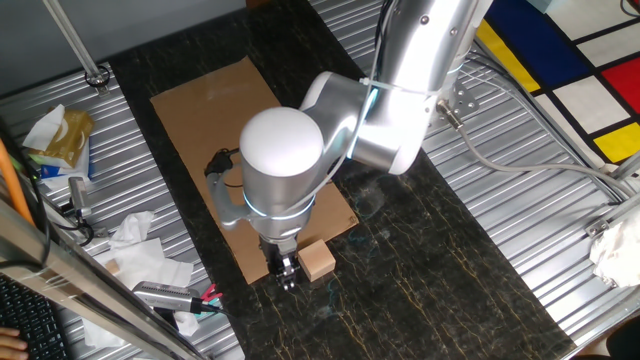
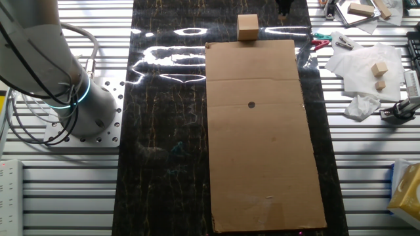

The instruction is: Grab the block and place it at the designated location

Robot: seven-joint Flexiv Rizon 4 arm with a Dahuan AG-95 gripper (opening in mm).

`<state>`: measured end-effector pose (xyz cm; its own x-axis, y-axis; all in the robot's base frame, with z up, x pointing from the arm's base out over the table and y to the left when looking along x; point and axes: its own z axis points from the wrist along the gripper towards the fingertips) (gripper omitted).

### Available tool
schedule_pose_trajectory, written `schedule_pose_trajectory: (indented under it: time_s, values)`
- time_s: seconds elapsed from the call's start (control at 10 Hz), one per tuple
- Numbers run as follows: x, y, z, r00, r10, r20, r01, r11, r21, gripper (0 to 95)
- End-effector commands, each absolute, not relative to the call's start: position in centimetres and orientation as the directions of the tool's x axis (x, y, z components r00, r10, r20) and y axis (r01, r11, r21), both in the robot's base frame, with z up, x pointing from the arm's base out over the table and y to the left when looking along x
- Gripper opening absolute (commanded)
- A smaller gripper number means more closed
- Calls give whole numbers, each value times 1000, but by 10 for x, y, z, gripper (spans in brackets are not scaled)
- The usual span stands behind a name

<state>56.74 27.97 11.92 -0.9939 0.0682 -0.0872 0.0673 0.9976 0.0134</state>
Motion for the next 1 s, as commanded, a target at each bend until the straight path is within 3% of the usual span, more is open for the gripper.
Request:
schedule_pose_trajectory:
  time_s: [0.1,1.0]
  values:
    - [568,281,122,-992,90,-91,89,996,13,570]
    - [554,279,126,-984,146,-103,145,989,24,570]
